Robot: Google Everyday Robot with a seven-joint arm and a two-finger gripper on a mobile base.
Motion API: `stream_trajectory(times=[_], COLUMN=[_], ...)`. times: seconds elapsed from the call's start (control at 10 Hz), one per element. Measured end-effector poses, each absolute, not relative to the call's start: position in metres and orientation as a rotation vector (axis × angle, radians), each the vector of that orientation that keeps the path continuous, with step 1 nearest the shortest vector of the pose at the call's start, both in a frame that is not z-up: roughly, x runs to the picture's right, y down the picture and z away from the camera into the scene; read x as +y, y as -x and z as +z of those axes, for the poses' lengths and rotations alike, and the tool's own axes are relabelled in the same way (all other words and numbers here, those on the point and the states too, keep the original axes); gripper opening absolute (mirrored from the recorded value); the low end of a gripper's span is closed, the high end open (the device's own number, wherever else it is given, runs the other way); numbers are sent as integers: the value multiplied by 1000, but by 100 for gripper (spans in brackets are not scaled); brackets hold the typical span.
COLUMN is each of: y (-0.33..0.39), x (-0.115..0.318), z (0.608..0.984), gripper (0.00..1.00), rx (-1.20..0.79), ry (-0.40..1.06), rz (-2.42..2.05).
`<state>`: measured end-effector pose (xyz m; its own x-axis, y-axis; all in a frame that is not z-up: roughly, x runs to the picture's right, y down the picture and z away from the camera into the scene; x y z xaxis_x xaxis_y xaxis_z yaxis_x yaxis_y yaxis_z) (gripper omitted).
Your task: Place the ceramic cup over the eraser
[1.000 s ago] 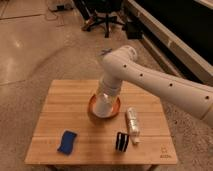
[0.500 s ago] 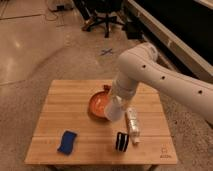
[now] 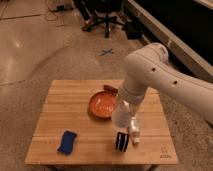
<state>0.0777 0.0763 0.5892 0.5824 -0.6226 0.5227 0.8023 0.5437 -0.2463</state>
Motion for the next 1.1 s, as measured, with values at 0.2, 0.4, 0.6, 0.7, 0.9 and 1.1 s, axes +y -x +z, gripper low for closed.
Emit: stream_trajectory(times=[0.2, 0.4, 0.6, 0.7, 0.9, 1.1], y=[-72, -64, -60, -61, -72, -78], x=[95, 114, 126, 131, 137, 138], z=[579, 577, 579, 580, 590, 597], gripper=[0, 0, 0, 0, 0, 0], rx=[-416, -442, -453, -451, -409, -372], ry=[528, 561, 586, 596, 620, 629], rz=[-894, -904, -899, -894, -882, -873])
